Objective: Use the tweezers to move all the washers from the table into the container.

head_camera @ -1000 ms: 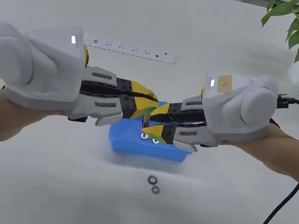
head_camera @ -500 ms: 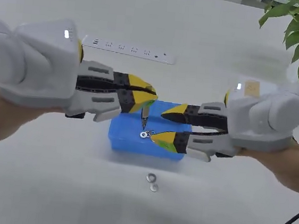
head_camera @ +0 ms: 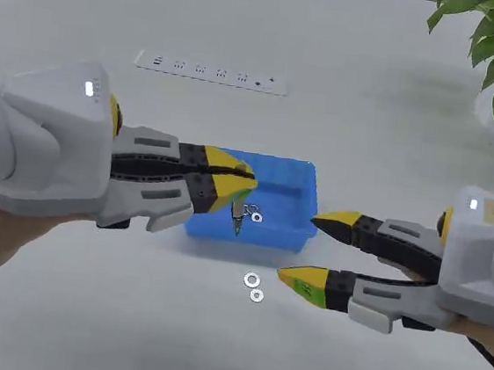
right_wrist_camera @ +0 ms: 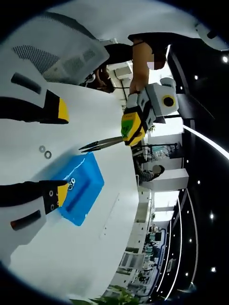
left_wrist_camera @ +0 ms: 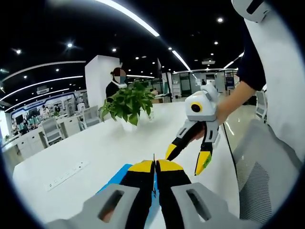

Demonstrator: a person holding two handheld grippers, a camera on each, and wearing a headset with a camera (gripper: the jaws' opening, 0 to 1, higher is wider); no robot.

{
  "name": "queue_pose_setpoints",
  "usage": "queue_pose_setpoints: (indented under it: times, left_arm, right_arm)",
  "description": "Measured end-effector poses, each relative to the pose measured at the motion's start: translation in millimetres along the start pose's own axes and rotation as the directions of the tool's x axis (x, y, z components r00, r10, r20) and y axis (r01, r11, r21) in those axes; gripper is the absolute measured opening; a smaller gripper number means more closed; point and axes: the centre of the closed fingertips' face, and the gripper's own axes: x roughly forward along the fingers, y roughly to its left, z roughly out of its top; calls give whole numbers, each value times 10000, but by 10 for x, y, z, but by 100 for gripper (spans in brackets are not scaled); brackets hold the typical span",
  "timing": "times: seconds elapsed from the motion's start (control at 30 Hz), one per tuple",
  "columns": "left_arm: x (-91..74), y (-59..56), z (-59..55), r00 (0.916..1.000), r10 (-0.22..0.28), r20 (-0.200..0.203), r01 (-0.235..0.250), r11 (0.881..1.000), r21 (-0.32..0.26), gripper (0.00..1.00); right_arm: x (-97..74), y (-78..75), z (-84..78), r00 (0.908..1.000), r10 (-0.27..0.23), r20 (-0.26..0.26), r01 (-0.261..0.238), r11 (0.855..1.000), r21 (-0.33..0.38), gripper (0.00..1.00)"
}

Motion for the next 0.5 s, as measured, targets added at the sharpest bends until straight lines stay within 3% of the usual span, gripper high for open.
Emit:
queue_pose_setpoints:
  times: [0.13, 0.37, 0.5]
  left_arm:
    - [12, -66, -30, 10000, -25, 5, 25, 9999, -97, 5]
    - [71, -258, -122, 9995, -308, -53, 306, 9992, -272, 5]
    - [109, -301, -188, 9994, -345, -45, 342, 9984, -439, 5]
  right_arm:
    - [-49, 73, -175, 9986, 151, -508, -168, 9993, -340, 53]
    - [-80, 202, -275, 9970, 444, -634, -477, 9975, -513, 65]
    - [-80, 278, -334, 9948, 640, -796, -689, 9958, -606, 69]
